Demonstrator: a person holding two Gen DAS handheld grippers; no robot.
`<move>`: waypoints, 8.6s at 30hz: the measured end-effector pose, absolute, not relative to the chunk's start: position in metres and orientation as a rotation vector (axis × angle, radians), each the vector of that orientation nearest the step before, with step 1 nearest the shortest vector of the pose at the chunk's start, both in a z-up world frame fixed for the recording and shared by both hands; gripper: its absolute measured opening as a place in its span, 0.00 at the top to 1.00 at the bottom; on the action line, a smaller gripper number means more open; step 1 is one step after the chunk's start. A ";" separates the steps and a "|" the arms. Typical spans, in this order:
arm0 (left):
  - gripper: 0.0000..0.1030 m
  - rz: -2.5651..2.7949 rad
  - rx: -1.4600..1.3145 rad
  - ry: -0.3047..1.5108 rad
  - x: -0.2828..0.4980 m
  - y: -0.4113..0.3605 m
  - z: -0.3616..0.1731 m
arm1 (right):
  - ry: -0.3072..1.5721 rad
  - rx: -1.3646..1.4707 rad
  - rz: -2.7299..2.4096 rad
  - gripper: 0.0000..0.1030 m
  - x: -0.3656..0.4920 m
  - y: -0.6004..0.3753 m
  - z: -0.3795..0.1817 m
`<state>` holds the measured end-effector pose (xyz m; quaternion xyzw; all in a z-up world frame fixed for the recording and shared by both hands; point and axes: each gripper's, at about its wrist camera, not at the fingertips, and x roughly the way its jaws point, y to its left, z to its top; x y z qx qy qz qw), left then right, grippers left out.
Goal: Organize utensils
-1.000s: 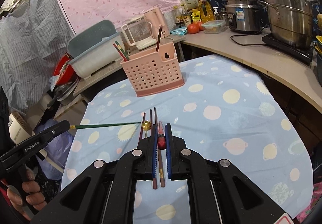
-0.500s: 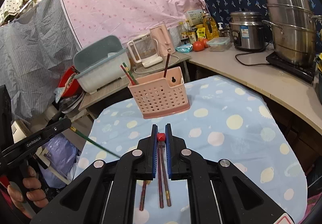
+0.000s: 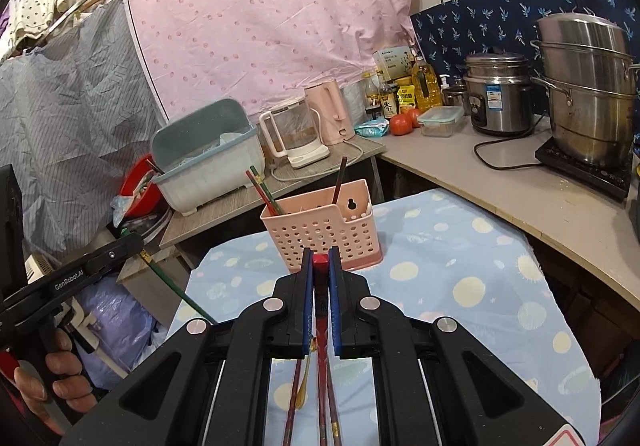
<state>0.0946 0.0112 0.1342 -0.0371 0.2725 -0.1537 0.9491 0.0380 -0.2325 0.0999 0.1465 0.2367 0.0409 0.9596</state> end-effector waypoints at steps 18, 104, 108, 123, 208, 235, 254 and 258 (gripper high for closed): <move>0.93 -0.329 -0.056 0.530 0.133 -0.004 0.159 | 0.438 0.321 0.099 0.93 0.081 -0.245 0.131; 0.58 -0.318 -0.097 0.823 0.116 -0.003 0.009 | 0.784 0.294 0.072 0.70 0.060 -0.198 -0.017; 0.58 -0.323 -0.070 0.900 0.091 -0.009 -0.027 | 0.842 0.285 0.045 0.70 0.033 -0.202 -0.046; 0.58 -0.355 -0.034 0.991 0.042 -0.018 -0.075 | 0.941 0.255 0.047 0.70 -0.006 -0.192 -0.091; 0.93 -0.308 -0.041 0.906 0.042 0.008 -0.042 | 0.847 0.261 0.028 0.93 -0.012 -0.209 -0.064; 0.93 -0.315 -0.091 0.684 0.048 0.031 0.062 | 0.573 0.351 0.066 0.93 -0.011 -0.238 0.049; 0.93 -0.314 -0.075 0.497 0.108 0.020 0.146 | 0.421 0.323 0.055 0.93 0.050 -0.257 0.117; 0.94 -0.310 -0.068 0.456 0.128 0.015 0.166 | 0.383 0.306 0.037 0.93 0.075 -0.265 0.135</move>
